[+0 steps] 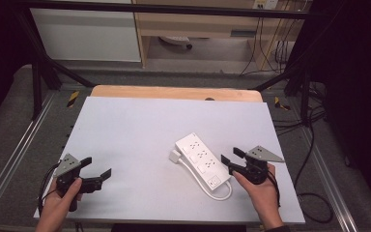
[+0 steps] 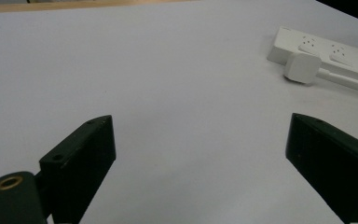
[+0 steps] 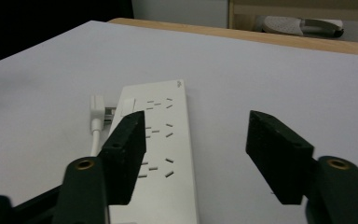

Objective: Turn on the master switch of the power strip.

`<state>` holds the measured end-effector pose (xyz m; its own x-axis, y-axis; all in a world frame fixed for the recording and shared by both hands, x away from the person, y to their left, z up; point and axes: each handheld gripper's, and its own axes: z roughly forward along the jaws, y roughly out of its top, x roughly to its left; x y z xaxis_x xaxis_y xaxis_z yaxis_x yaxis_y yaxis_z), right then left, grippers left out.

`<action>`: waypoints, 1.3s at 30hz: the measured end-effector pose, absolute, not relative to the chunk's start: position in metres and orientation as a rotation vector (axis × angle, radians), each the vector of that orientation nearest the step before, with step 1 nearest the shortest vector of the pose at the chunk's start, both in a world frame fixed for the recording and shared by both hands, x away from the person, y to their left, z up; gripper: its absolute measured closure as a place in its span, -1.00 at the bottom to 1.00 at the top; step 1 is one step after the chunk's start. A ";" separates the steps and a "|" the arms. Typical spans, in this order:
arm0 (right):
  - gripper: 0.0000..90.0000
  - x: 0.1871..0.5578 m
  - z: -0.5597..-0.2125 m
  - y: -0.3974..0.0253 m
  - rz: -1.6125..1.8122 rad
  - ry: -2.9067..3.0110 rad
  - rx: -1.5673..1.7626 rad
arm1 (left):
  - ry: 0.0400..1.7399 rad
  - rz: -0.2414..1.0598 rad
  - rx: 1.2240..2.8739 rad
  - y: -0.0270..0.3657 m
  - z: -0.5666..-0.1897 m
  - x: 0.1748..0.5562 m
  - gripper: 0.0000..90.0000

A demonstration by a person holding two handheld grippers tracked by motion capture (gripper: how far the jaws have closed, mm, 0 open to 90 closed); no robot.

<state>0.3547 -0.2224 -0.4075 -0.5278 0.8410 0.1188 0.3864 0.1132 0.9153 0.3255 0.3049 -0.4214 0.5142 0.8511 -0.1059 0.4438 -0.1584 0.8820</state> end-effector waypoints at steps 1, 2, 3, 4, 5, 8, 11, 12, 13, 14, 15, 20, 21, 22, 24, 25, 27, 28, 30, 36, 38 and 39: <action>-0.30 0.355 -0.406 -0.223 1.399 1.957 1.200 | 1.084 0.527 1.788 0.305 -0.421 0.325 -0.82; -0.35 0.355 -0.405 -0.224 1.398 1.946 1.207 | 1.083 0.527 1.787 0.305 -0.421 0.325 -0.82; -0.39 0.354 -0.404 -0.225 1.398 1.937 1.215 | 1.083 0.525 1.785 0.305 -0.421 0.325 -0.82; -0.46 0.355 -0.403 -0.226 1.396 1.927 1.217 | 1.082 0.524 1.784 0.305 -0.421 0.325 -0.82; -0.50 0.354 -0.402 -0.227 1.395 1.920 1.225 | 1.082 0.524 1.784 0.305 -0.421 0.325 -0.82; -0.63 0.355 -0.400 -0.230 1.395 1.901 1.244 | 1.080 0.525 1.783 0.305 -0.421 0.325 -0.82; -0.74 0.355 -0.399 -0.234 1.392 1.888 1.260 | 1.081 0.531 1.785 0.305 -0.421 0.325 -0.82; -0.76 0.355 -0.398 -0.235 1.393 1.882 1.269 | 1.081 0.530 1.783 0.305 -0.421 0.325 -0.82; -0.79 0.355 -0.398 -0.236 1.393 1.878 1.269 | 1.081 0.527 1.778 0.305 -0.421 0.325 -0.82; -0.81 0.355 -0.397 -0.237 1.392 1.872 1.271 | 1.079 0.528 1.778 0.305 -0.421 0.325 -0.82; -0.83 0.355 -0.397 -0.238 1.394 1.864 1.274 | 1.078 0.525 1.775 0.305 -0.421 0.325 -0.82; -0.92 0.356 -0.398 -0.244 1.394 1.823 1.272 | 1.077 0.525 1.773 0.305 -0.420 0.325 -0.82; -0.92 0.356 -0.398 -0.245 1.394 1.815 1.272 | 1.077 0.524 1.773 0.305 -0.420 0.324 -0.82; -0.92 0.356 -0.398 -0.246 1.395 1.807 1.269 | 1.078 0.523 1.770 0.305 -0.420 0.324 -0.82; -0.92 0.355 -0.398 -0.248 1.395 1.792 1.264 | 1.080 0.523 1.766 0.306 -0.420 0.324 -0.82; -0.91 0.355 -0.398 -0.249 1.398 1.788 1.263 | 1.080 0.523 1.766 0.306 -0.420 0.324 -0.82; -0.91 0.355 -0.398 -0.251 1.403 1.784 1.262 | 1.081 0.523 1.764 0.306 -0.420 0.324 -0.82; -0.91 0.355 -0.398 -0.252 1.405 1.779 1.259 | 1.081 0.523 1.764 0.306 -0.420 0.324 -0.82; -0.91 0.354 -0.397 -0.254 1.412 1.769 1.260 | 1.080 0.524 1.761 0.306 -0.420 0.324 -0.83; -0.91 0.352 -0.396 -0.262 1.410 1.753 1.264 | 1.081 0.525 1.757 0.306 -0.420 0.324 -0.83; -0.91 0.351 -0.395 -0.265 1.409 1.751 1.263 | 1.081 0.524 1.756 0.306 -0.420 0.324 -0.83; -0.91 0.351 -0.395 -0.267 1.409 1.751 1.263 | 1.081 0.524 1.756 0.306 -0.420 0.324 -0.83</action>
<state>0.3507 -0.2672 -0.3949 -0.4027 0.9058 0.1315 0.3224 0.0059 0.9466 0.3238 0.3062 -0.4195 0.5126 0.8501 -0.1207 0.4317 -0.1337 0.8921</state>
